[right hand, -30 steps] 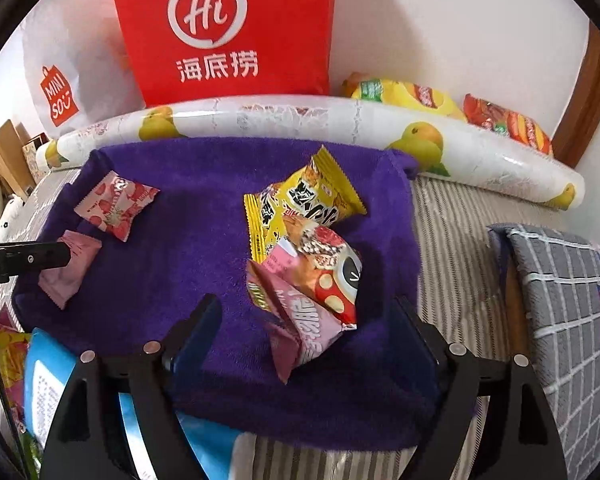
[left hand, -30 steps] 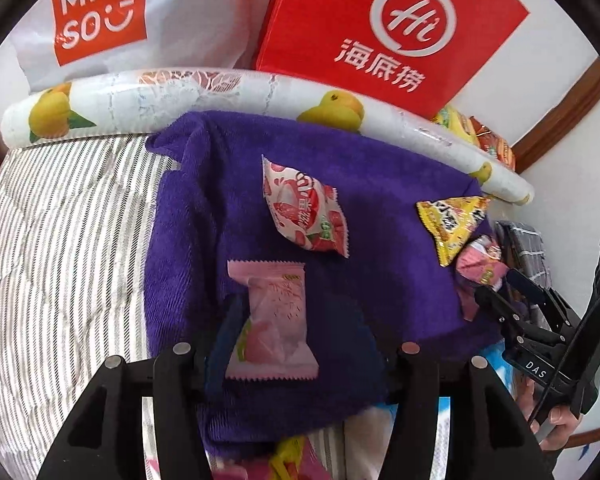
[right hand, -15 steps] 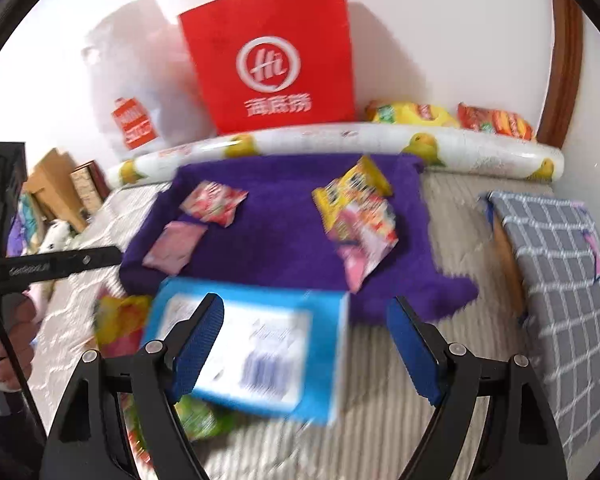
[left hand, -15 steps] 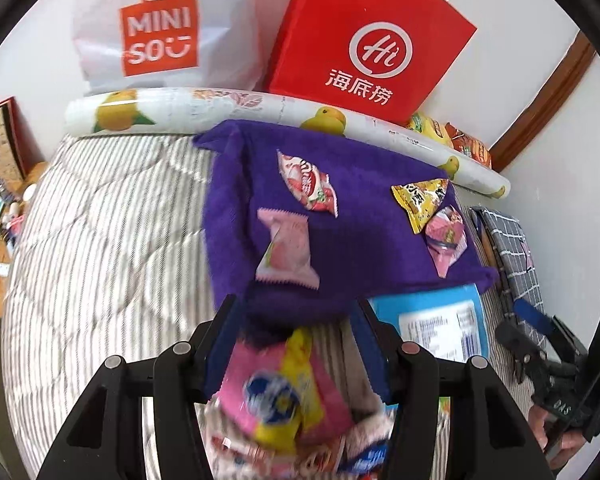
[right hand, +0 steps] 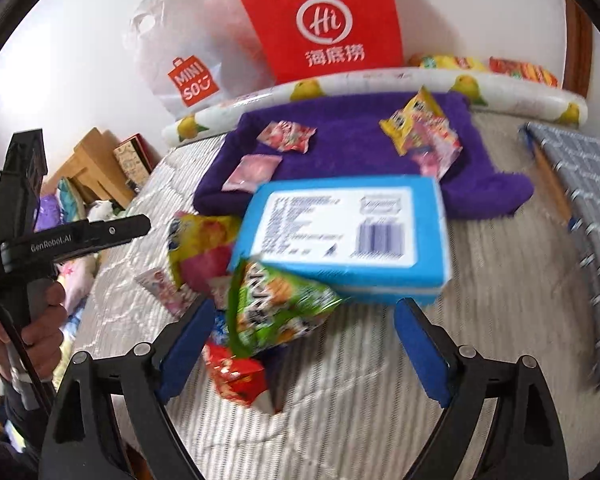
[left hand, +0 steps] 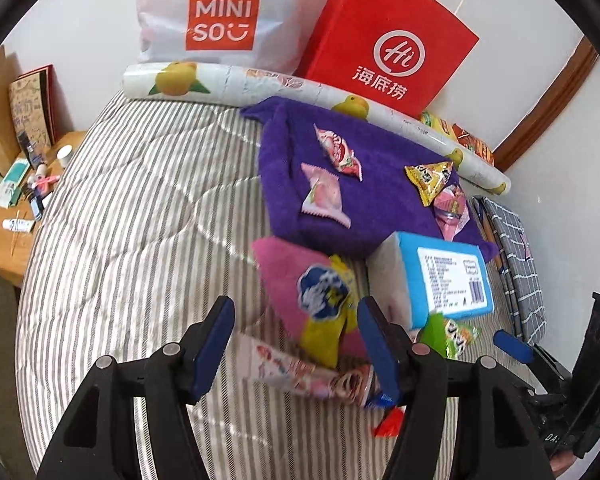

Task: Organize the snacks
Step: 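Grasp the green snack bag with the right gripper while the left gripper returns to the pile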

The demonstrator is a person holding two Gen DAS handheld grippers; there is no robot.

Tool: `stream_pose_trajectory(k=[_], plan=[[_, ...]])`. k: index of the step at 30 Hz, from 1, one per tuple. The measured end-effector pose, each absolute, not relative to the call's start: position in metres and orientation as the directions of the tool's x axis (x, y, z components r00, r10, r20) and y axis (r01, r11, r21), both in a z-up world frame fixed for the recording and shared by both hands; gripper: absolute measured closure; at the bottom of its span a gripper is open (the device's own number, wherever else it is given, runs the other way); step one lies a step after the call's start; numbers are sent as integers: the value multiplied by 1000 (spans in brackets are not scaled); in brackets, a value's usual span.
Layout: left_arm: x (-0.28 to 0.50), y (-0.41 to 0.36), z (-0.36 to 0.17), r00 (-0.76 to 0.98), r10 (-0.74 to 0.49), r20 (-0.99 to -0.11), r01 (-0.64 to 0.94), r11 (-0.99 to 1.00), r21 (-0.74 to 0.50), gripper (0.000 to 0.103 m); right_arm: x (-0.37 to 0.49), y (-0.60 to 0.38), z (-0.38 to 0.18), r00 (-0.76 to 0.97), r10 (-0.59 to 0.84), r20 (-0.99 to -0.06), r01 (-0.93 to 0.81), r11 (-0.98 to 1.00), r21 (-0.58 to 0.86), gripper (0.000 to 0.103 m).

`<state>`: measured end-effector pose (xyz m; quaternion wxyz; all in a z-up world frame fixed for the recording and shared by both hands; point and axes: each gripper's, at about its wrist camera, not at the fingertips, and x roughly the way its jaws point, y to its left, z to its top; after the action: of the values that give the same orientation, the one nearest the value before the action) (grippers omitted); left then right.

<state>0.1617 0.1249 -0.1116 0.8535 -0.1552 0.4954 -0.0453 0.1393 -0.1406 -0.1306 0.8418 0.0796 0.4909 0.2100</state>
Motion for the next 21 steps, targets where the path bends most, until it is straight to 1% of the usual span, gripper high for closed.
stream_pose_trajectory(k=[3, 11, 17, 19, 21], plan=[[155, 129, -116, 503, -232, -832, -79, 947, -311, 41, 138, -132, -137, 417, 437, -797, -270, 897, 350, 11], [142, 144, -133, 486, -236, -841, -102, 941, -324, 41, 143, -114, -156, 405, 399, -823, -256, 913, 317, 10], [130, 149, -140, 483, -245, -841, -85, 942, -323, 41, 150, -109, -166, 401, 413, -818, -234, 909, 345, 10], [128, 149, -143, 479, -246, -843, -81, 944, -321, 41, 151, -109, -167, 398, 423, -814, -228, 905, 359, 12], [126, 149, -146, 474, -248, -845, -81, 943, -322, 41, 152, -110, -167, 402, 429, -809, -220, 903, 370, 22]])
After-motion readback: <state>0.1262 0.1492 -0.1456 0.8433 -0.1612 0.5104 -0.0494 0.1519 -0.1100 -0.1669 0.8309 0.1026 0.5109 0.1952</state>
